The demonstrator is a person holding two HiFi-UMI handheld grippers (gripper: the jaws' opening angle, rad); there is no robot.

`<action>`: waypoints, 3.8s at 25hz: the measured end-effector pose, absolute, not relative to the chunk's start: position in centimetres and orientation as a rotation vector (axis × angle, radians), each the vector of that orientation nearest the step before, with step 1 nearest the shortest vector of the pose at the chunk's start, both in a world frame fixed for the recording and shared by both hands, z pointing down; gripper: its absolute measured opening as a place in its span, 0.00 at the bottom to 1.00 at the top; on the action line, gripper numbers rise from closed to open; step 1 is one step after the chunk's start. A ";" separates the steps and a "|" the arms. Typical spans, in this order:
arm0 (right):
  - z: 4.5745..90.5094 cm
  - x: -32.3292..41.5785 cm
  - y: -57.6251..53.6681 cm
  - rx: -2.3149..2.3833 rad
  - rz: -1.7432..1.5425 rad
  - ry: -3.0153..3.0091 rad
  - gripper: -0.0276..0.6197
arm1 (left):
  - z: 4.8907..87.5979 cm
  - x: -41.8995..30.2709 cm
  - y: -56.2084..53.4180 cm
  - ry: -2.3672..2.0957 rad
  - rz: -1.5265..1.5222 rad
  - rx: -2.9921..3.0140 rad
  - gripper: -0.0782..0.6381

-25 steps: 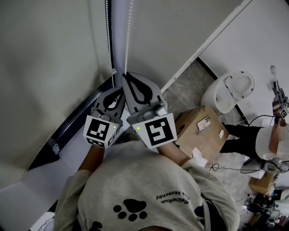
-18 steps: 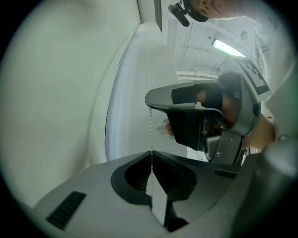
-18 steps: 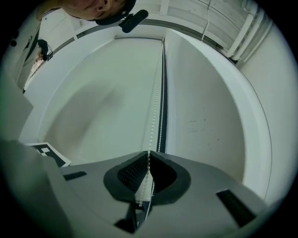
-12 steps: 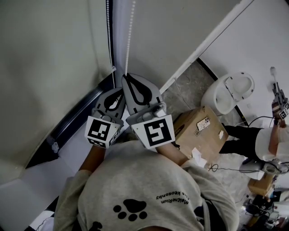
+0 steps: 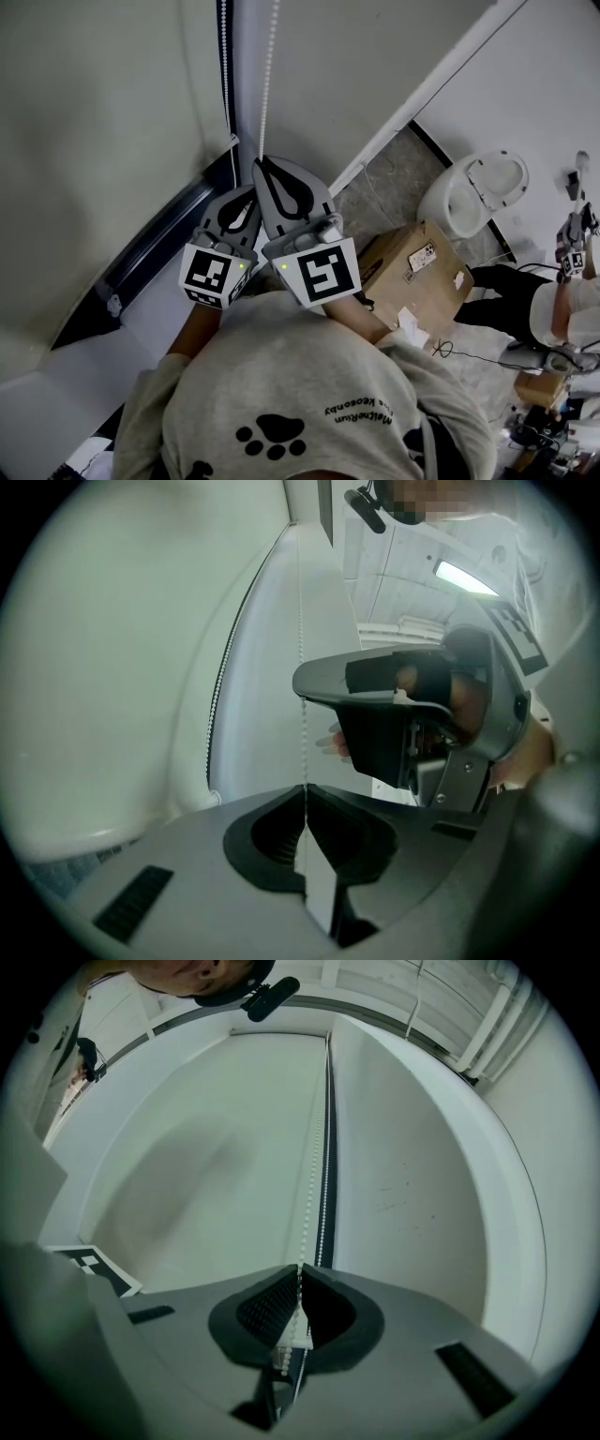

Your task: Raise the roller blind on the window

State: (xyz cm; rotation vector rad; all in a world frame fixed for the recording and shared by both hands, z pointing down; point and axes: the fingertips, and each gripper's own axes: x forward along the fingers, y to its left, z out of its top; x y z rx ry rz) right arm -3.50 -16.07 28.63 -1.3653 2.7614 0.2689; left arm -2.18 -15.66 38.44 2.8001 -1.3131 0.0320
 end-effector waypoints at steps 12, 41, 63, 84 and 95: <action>32.4 -3.3 -16.0 -1.381 0.203 2.816 0.07 | 42.2 -2.0 -15.4 -1.299 0.083 2.721 0.13; 41.7 -4.1 -15.6 -1.323 0.131 2.946 0.07 | 50.7 -2.9 -14.4 -1.380 0.266 2.690 0.13; 42.4 -4.1 -15.7 -1.283 0.077 2.954 0.06 | 36.2 -5.1 -13.5 -1.300 0.008 2.787 0.25; 42.7 -4.6 -15.3 -1.282 0.075 2.972 0.06 | 32.5 -3.2 -16.3 -1.337 0.040 2.840 0.12; 47.6 -4.6 -14.9 -1.299 -0.003 3.041 0.06 | 37.4 -3.1 -15.8 -1.341 0.092 2.791 0.12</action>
